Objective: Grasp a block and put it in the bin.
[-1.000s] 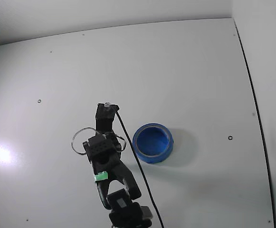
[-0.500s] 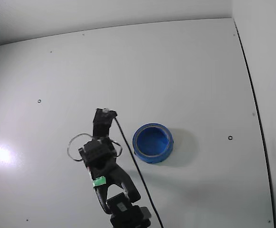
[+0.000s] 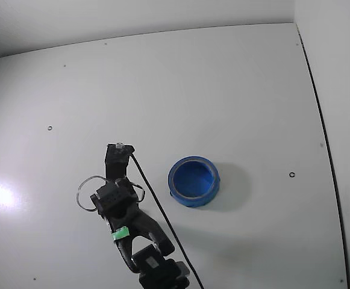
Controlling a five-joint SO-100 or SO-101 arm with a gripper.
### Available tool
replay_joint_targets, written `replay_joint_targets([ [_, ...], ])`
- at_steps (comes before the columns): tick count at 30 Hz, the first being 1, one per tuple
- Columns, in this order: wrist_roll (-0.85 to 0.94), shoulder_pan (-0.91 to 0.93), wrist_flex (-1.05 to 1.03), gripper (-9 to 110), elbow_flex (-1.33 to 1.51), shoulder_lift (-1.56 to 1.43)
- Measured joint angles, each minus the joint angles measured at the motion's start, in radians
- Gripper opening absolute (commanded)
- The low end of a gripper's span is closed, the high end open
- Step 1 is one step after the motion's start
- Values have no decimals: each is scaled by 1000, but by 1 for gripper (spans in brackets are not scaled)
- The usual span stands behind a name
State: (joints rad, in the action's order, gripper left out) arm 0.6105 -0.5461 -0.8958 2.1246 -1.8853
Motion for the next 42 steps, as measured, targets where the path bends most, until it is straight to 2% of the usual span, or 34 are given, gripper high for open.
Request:
replay_joint_targets([
  [8, 0, 0, 0, 24, -3, 133],
  [27, 0, 0, 0, 24, -5, 143],
  [42, 0, 0, 161, 24, -2, 155],
])
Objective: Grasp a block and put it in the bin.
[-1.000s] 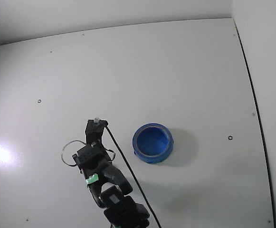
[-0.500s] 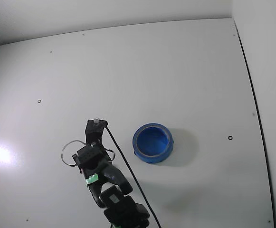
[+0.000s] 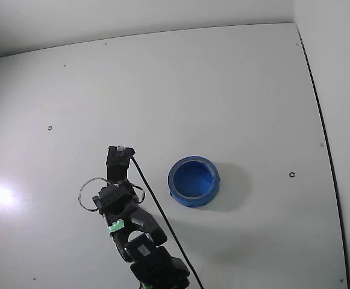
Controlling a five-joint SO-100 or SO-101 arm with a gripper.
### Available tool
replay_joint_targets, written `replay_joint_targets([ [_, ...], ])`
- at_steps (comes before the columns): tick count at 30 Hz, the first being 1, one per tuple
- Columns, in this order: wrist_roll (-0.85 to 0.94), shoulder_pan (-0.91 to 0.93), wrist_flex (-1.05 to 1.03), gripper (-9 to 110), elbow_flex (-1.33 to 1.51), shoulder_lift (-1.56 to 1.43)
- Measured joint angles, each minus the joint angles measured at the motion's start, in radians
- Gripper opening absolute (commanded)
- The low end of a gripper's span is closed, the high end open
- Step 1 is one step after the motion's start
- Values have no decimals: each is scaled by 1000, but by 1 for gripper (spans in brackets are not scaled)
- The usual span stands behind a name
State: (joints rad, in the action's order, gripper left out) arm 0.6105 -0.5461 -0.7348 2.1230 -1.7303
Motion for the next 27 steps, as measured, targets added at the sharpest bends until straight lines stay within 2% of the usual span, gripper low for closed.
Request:
replay_joint_targets([
  [7, 0, 0, 0, 20, 0, 2],
  [12, 0, 0, 0, -1, 0, 2],
  [16, 0, 0, 0, 2, 0, 2],
  [27, 0, 0, 0, 0, 0, 2],
])
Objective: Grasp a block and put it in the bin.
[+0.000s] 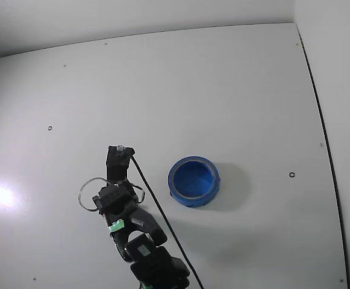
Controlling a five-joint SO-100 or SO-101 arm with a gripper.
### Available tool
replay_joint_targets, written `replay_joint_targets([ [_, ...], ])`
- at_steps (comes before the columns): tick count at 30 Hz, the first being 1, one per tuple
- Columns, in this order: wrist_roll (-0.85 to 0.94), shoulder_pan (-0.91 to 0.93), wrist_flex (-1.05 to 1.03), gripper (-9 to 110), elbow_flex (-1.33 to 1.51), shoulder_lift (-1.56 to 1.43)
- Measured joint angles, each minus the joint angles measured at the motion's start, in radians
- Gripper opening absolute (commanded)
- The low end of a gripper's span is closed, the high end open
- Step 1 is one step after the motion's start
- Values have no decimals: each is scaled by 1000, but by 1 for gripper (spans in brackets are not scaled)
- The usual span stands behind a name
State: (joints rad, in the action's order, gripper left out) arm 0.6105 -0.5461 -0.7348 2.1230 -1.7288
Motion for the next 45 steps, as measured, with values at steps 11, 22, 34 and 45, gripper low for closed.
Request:
replay_joint_targets([
  [11, -149, 160, 0, 0, 2, -176],
  [22, -91, 532, 0, 0, 2, -502],
  [34, -31, 704, -2, 0, 15, -210],
  [45, -31, 664, -2, 2, 15, -158],
])
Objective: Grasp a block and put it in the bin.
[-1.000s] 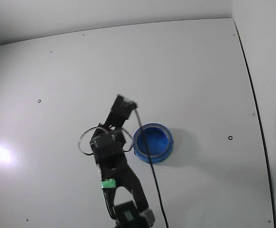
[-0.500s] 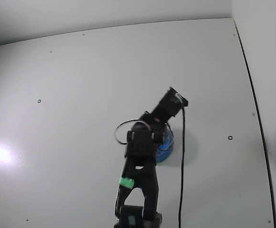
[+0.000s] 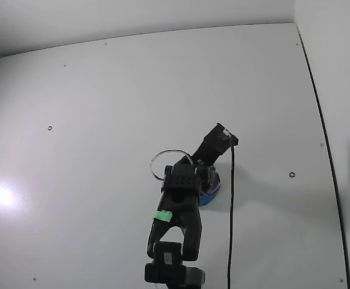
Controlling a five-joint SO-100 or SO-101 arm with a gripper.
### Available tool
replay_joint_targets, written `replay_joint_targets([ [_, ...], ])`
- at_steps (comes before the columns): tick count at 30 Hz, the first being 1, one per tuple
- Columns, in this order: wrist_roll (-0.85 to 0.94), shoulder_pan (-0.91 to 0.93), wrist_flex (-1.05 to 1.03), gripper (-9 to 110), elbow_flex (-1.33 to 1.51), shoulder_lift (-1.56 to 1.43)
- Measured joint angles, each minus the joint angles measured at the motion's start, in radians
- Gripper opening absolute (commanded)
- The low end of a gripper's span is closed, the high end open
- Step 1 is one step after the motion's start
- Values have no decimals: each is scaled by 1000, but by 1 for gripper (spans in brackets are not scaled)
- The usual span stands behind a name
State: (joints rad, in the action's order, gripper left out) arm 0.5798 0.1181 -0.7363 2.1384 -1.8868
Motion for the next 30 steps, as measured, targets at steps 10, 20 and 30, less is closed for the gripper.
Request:
replay_joint_targets([
  [10, 0, -9, 0, 16, 0, 0],
  [20, -106, -9, 0, 1, 0, -235],
  [30, -290, -9, 0, 0, 41, -842],
])
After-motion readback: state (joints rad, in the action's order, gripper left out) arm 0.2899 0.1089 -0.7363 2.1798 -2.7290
